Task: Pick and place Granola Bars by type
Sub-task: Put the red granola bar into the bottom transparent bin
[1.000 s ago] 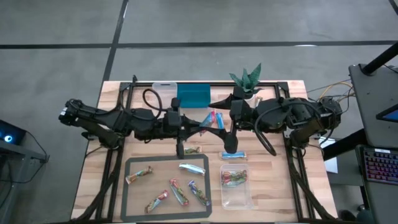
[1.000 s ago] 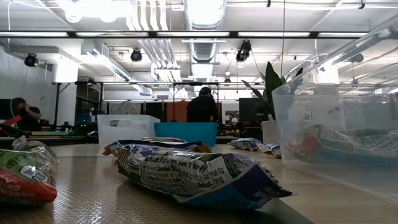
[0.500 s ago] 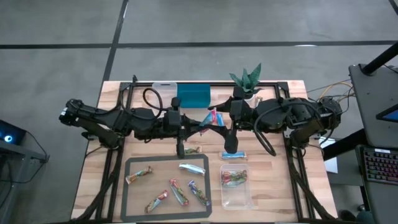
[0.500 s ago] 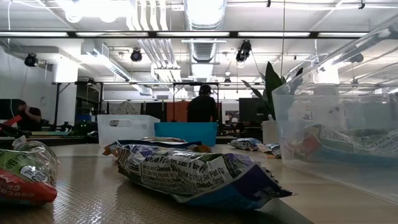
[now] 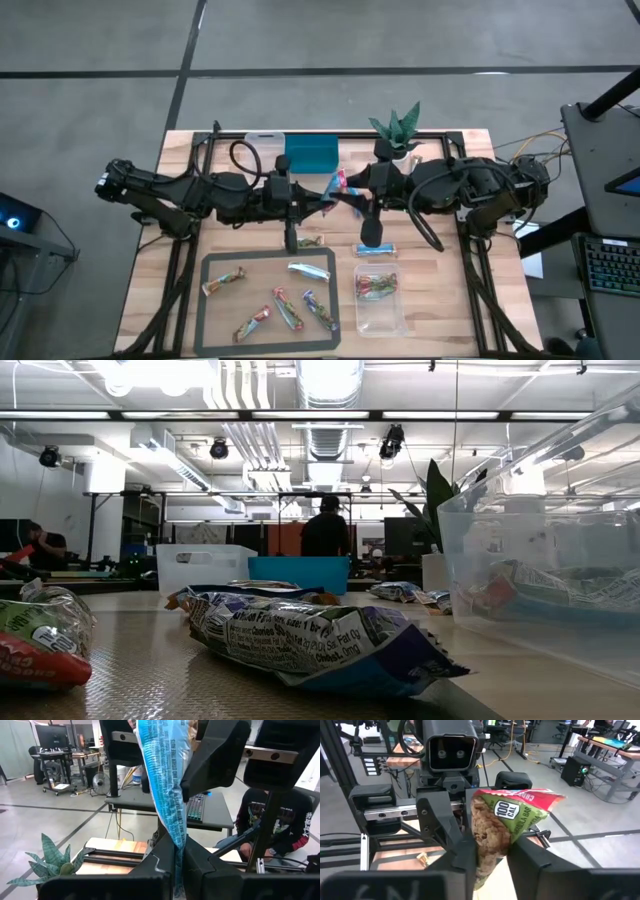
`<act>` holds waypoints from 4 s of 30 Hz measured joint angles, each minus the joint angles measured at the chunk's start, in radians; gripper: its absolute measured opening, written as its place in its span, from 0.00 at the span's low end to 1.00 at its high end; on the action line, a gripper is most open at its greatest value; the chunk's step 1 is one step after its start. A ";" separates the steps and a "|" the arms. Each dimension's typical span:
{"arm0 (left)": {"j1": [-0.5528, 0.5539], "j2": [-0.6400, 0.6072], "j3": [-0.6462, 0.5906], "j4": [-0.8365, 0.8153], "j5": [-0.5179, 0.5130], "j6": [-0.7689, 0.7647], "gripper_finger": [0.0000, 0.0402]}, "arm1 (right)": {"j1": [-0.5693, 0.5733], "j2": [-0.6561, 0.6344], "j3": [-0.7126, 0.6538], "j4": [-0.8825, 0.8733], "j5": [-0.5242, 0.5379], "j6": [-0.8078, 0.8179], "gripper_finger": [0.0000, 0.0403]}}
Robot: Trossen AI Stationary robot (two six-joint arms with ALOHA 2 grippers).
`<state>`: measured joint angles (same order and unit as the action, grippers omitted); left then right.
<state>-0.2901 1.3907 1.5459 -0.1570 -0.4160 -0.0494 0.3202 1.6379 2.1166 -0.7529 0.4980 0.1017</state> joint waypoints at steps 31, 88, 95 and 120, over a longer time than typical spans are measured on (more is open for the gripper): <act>0.013 -0.236 -0.006 -0.298 -0.047 -0.206 0.33 | 0.146 -0.047 -0.010 -0.400 -0.094 0.130 0.07; 0.013 -0.264 -0.011 -0.534 -0.060 -0.351 0.33 | 0.370 0.481 -0.457 -0.352 -0.268 0.231 0.07; 0.013 -0.264 -0.011 -0.534 -0.046 -0.349 0.33 | 0.369 0.480 -0.470 -0.298 -0.310 0.227 0.08; 0.013 -0.264 -0.011 -0.538 0.018 -0.354 0.33 | 0.355 0.410 -0.369 -0.427 -0.244 0.324 0.54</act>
<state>-0.2768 1.1271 1.5349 -0.6950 -0.3981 -0.4037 0.6755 2.0476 1.7474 -1.1801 0.2540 0.4262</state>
